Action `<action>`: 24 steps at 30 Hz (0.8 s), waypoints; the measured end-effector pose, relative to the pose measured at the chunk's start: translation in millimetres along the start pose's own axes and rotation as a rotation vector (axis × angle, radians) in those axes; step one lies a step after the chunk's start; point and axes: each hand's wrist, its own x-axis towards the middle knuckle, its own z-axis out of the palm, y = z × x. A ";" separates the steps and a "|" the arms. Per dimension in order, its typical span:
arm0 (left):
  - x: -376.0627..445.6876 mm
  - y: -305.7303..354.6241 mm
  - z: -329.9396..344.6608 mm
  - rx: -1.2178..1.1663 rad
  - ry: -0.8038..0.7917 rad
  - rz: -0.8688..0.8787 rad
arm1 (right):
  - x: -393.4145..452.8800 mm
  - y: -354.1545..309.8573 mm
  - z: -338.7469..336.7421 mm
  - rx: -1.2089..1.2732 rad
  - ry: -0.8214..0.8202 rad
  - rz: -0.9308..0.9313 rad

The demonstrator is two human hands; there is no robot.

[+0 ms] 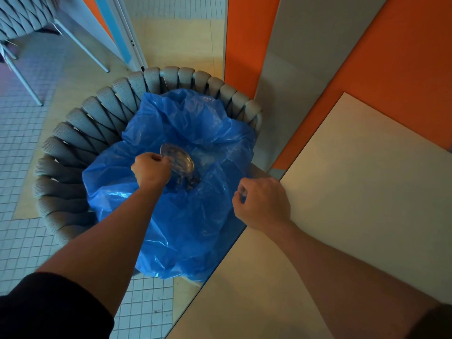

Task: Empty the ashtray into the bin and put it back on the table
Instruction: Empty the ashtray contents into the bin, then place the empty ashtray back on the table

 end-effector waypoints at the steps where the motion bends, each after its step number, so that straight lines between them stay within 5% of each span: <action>1: -1.6 1.5 -1.8 -0.014 0.000 -0.015 | 0.0 0.4 0.1 0.003 -0.005 0.001; 10: -28.8 18.4 -22.8 -0.165 -0.069 -0.121 | 3.5 -2.1 -9.0 0.160 -0.054 0.058; 16: -59.8 35.1 -36.5 -0.279 -0.125 -0.148 | 15.3 -16.4 -25.1 0.691 -0.082 0.400; 24: -118.3 57.3 -44.8 -0.388 -0.258 -0.130 | -8.6 -16.6 -59.7 1.106 -0.118 0.790</action>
